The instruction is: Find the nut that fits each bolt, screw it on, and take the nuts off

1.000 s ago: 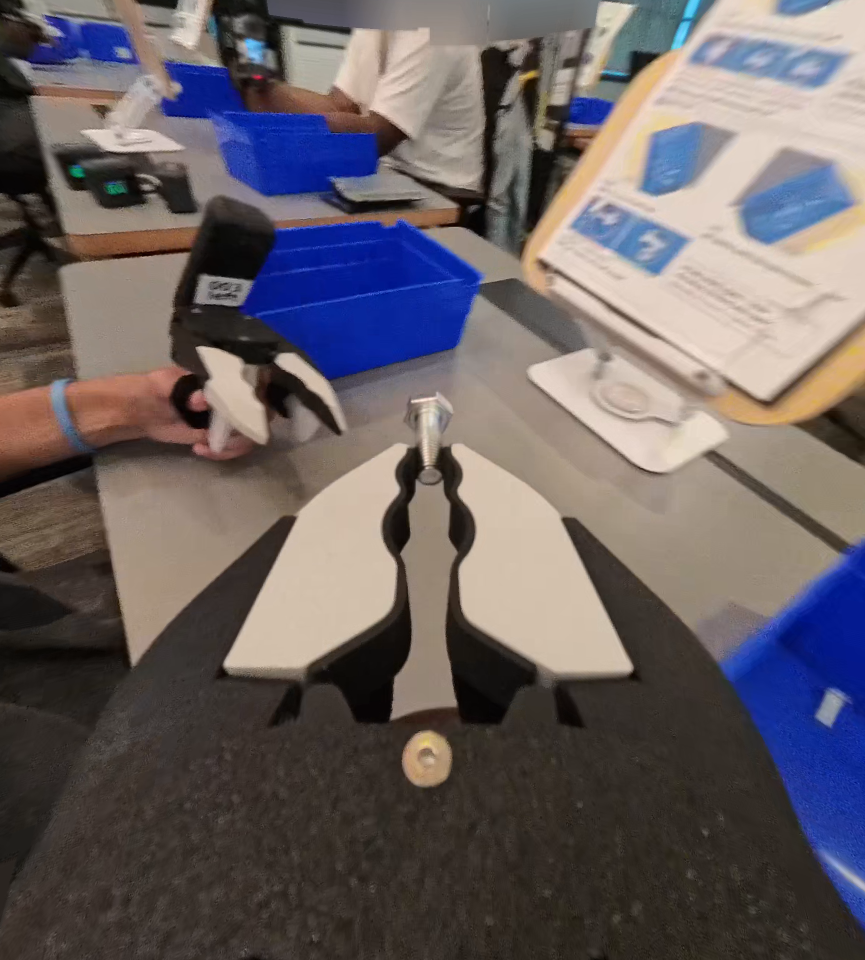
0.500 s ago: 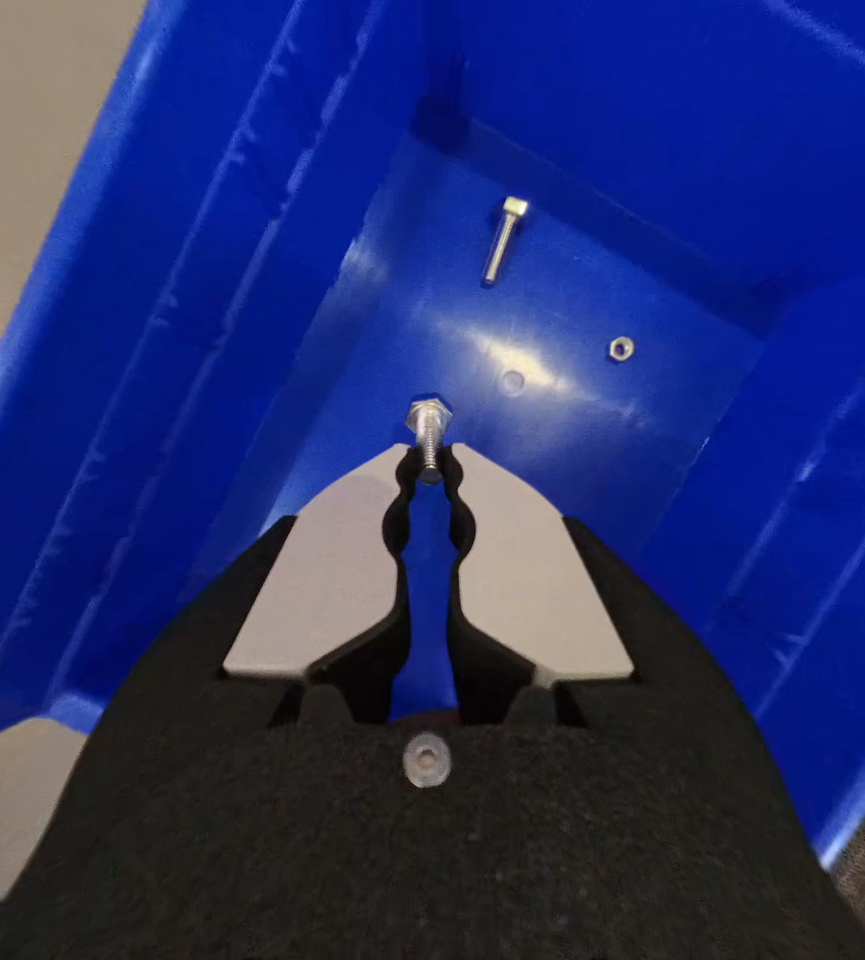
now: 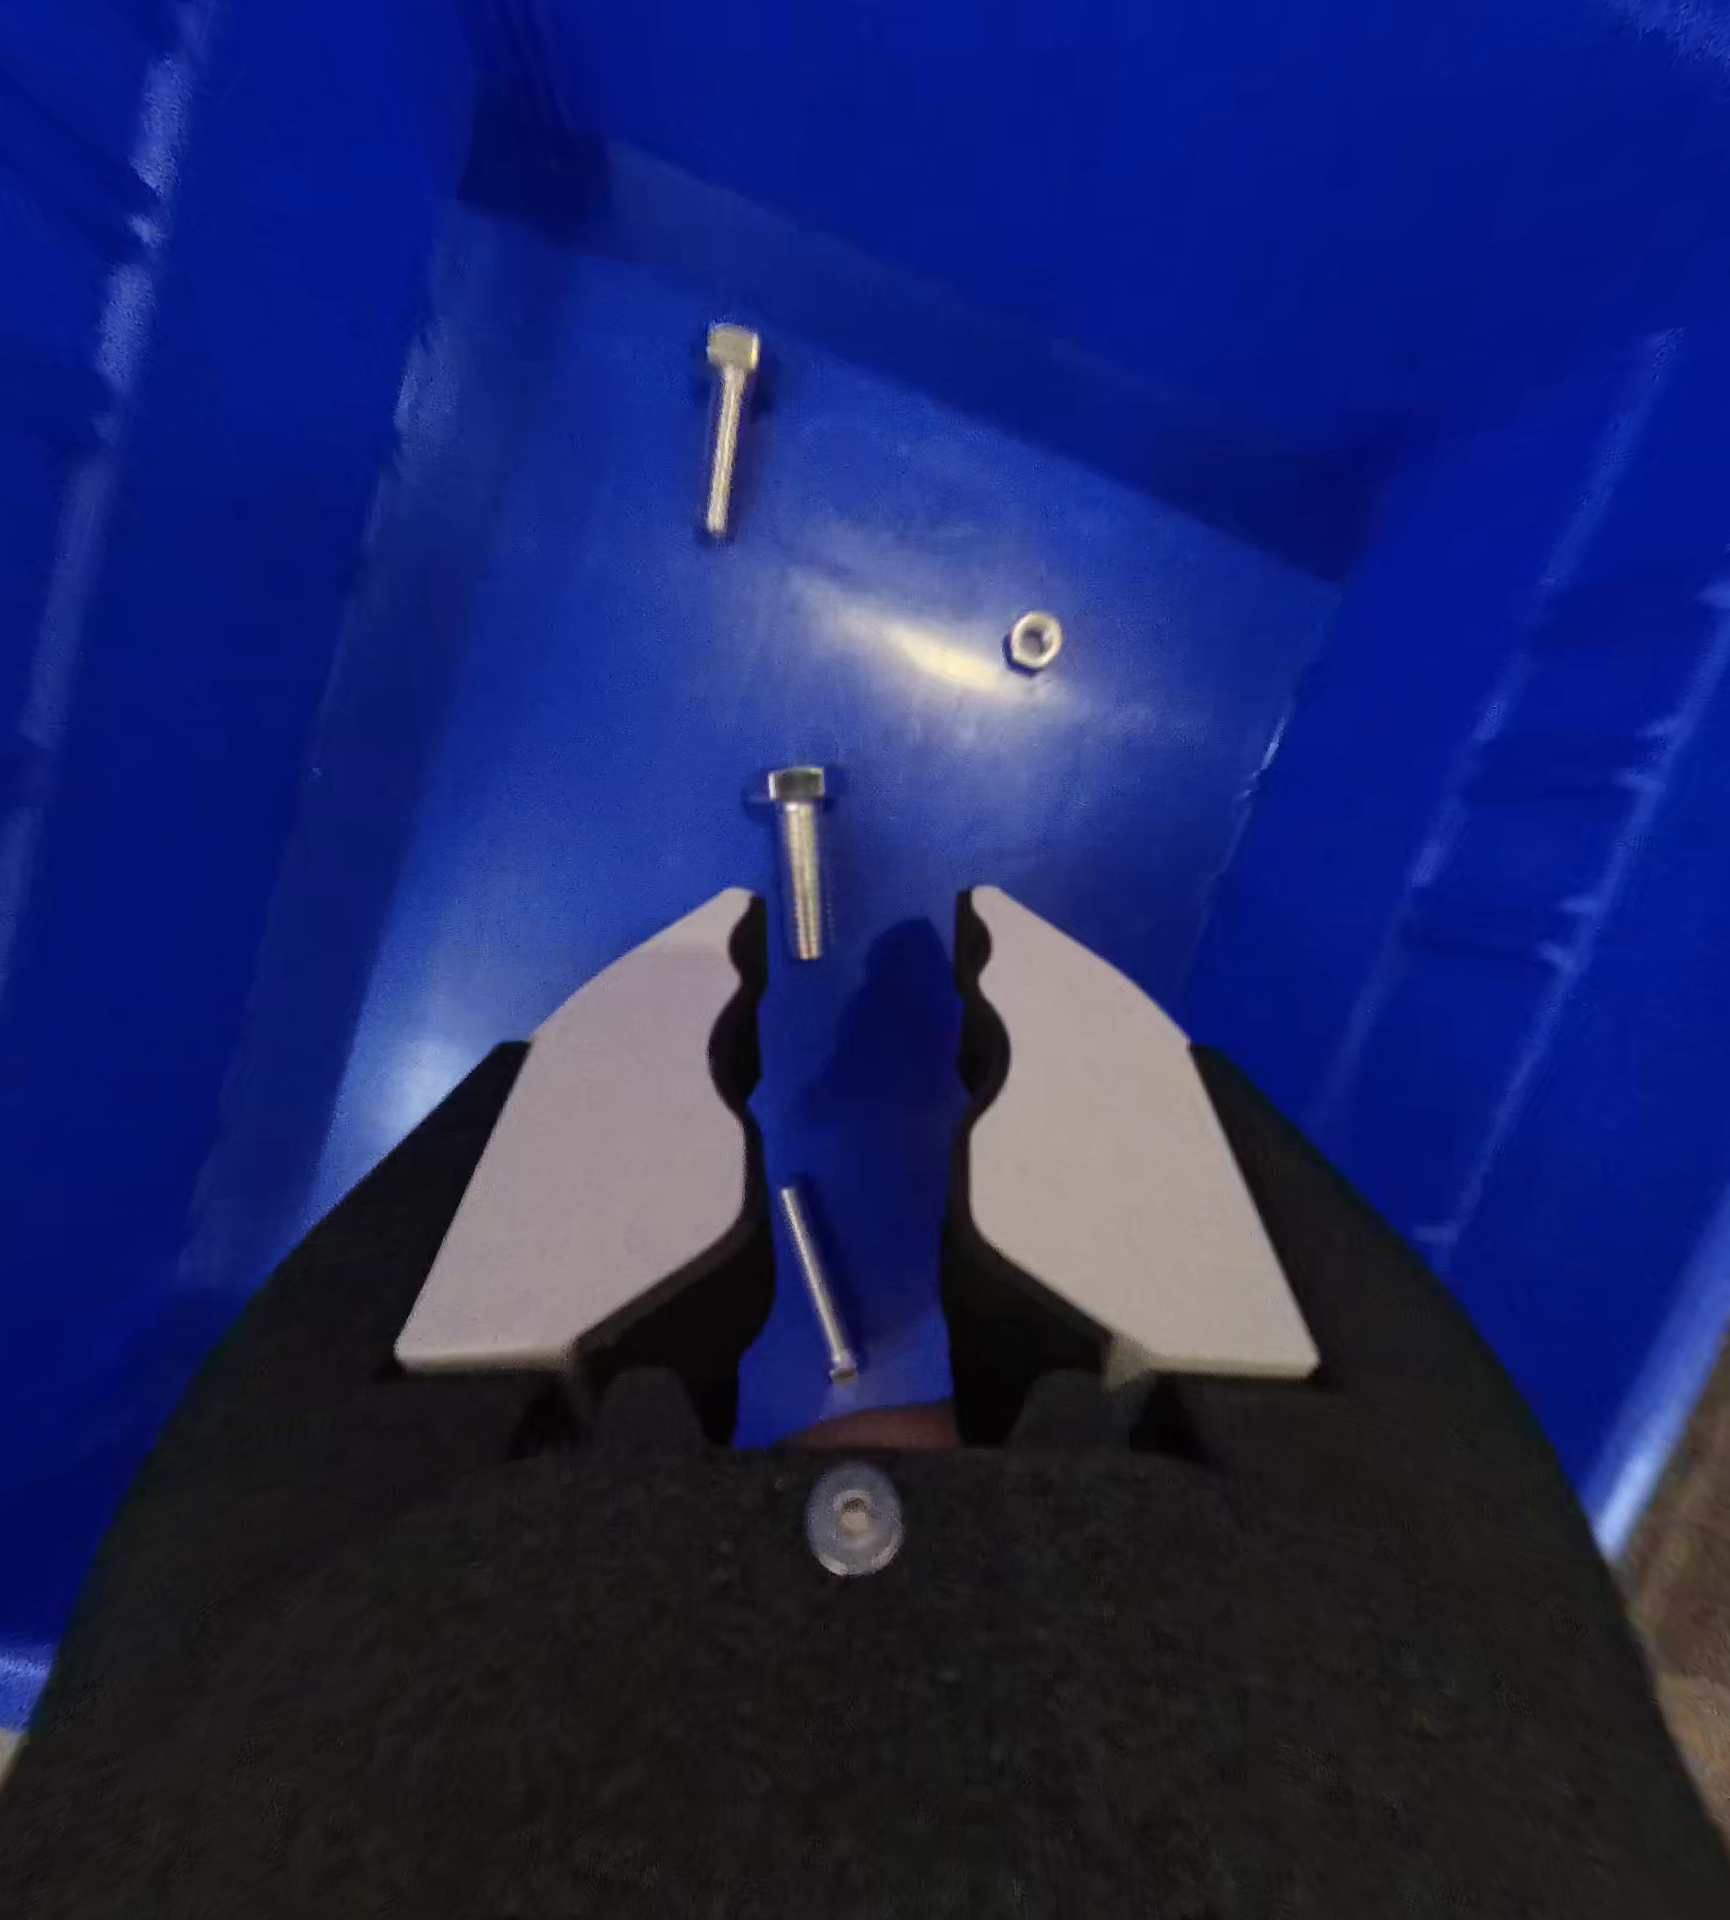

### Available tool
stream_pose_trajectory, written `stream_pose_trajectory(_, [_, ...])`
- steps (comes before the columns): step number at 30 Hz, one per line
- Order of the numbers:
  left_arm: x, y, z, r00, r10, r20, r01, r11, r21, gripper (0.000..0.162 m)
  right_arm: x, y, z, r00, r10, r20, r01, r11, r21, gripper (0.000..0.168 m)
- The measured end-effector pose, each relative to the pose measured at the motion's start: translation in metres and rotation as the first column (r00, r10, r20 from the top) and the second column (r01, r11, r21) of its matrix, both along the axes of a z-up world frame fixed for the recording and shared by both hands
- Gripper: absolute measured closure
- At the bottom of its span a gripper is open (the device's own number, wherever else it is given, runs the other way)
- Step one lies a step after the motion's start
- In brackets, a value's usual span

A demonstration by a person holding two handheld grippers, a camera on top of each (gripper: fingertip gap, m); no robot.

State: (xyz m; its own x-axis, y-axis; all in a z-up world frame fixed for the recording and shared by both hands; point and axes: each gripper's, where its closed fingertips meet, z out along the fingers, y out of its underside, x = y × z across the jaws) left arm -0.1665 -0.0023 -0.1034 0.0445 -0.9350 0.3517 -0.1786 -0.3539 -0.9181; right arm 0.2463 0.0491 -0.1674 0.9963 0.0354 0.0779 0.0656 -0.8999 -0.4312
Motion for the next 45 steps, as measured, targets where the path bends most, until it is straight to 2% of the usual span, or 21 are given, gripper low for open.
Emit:
stream_pose_trajectory(1, [-0.003, 0.006, 0.003, 0.999, 0.040, 0.011, -0.040, 0.999, 0.023, 0.113, -0.006, 0.004, 0.023, 1.000, -0.009, -0.013, 0.010, 0.995, 0.104, 0.134])
stream_pose_trajectory(3, [-0.012, 0.021, 0.016, 0.988, 0.140, 0.062, -0.144, 0.986, 0.084, 0.113, -0.043, 0.010, 0.087, 0.997, 0.027, -0.074, 0.003, 0.925, 0.379, 0.134])
stream_pose_trajectory(5, [-0.025, 0.034, 0.035, 0.957, 0.249, 0.151, -0.268, 0.955, 0.125, 0.114, -0.117, 0.003, 0.142, 0.974, 0.212, -0.075, -0.129, 0.799, 0.587, 0.137])
stream_pose_trajectory(7, [-0.045, 0.045, 0.057, 0.895, 0.369, 0.250, -0.407, 0.905, 0.123, 0.118, -0.217, -0.014, 0.157, 0.883, 0.455, -0.114, -0.283, 0.710, 0.645, 0.138])
stream_pose_trajectory(9, [-0.064, 0.049, 0.072, 0.839, 0.451, 0.305, -0.495, 0.865, 0.081, 0.119, -0.303, -0.024, 0.134, 0.775, 0.614, -0.149, -0.421, 0.677, 0.603, 0.135])
stream_pose_trajectory(10, [-0.072, 0.045, 0.075, 0.824, 0.469, 0.317, -0.513, 0.855, 0.070, 0.118, -0.334, -0.022, 0.114, 0.754, 0.645, -0.124, -0.480, 0.670, 0.566, 0.134])
stream_pose_trajectory(13, [-0.088, 0.028, 0.058, 0.820, 0.506, 0.267, -0.551, 0.824, 0.128, 0.117, -0.384, 0.016, 0.048, 0.757, 0.650, 0.064, -0.614, 0.674, 0.411, 0.134])
stream_pose_trajectory(16, [-0.096, 0.014, 0.047, 0.809, 0.537, 0.238, -0.579, 0.799, 0.164, 0.119, -0.402, 0.054, 0.011, 0.771, 0.635, 0.050, -0.615, 0.723, 0.314, 0.135])
stream_pose_trajectory(20, [-0.094, 0.008, 0.048, 0.828, 0.494, 0.264, -0.532, 0.842, 0.091, 0.119, -0.405, 0.074, -0.002, 0.794, 0.603, -0.076, -0.573, 0.785, 0.236, 0.135])
stream_pose_trajectory(25, [-0.090, 0.010, 0.039, 0.858, 0.455, 0.237, -0.472, 0.882, 0.013, 0.119, -0.414, 0.075, -0.022, 0.790, 0.600, -0.130, -0.581, 0.799, 0.157, 0.135])
stream_pose_trajectory(28, [-0.089, 0.008, 0.041, 0.857, 0.455, 0.243, -0.473, 0.881, 0.022, 0.119, -0.411, 0.080, -0.027, 0.804, 0.592, -0.060, -0.579, 0.801, 0.150, 0.151])
stream_pose_trajectory(30, [-0.088, 0.008, 0.039, 0.860, 0.456, 0.228, -0.478, 0.877, 0.047, 0.119, -0.406, 0.074, -0.024, 0.781, 0.624, -0.004, -0.621, 0.777, 0.102, 0.151])
stream_pose_trajectory(31, [-0.087, 0.007, 0.037, 0.864, 0.454, 0.218, -0.476, 0.878, 0.056, 0.119, -0.405, 0.070, -0.015, 0.757, 0.653, 0.021, -0.650, 0.749, 0.123, 0.151])
stream_pose_trajectory(33, [-0.084, 0.006, 0.035, 0.870, 0.448, 0.206, -0.468, 0.881, 0.062, 0.119, -0.400, 0.056, 0.024, 0.733, 0.679, 0.047, -0.670, 0.709, 0.220, 0.151])
stream_pose_trajectory(37, [-0.076, 0.003, 0.027, 0.892, 0.420, 0.167, -0.434, 0.899, 0.059, 0.119, -0.348, 0.002, 0.136, 0.715, 0.676, 0.181, -0.680, 0.609, 0.409, 0.151])
stream_pose_trajectory(40, [-0.070, -0.001, 0.023, 0.903, 0.405, 0.145, -0.419, 0.905, 0.078, 0.119, -0.257, -0.037, 0.193, 0.780, 0.566, 0.269, -0.623, 0.659, 0.421, 0.151])
stream_pose_trajectory(43, [-0.063, -0.003, 0.018, 0.911, 0.396, 0.119, -0.407, 0.908, 0.099, 0.119, -0.168, -0.065, 0.194, 0.851, 0.481, 0.210, -0.525, 0.770, 0.362, 0.151])
stream_pose_trajectory(45, [-0.059, -0.003, 0.014, 0.912, 0.399, 0.096, -0.408, 0.905, 0.121, 0.119, -0.124, -0.078, 0.169, 0.884, 0.447, 0.139, -0.468, 0.840, 0.273, 0.151])
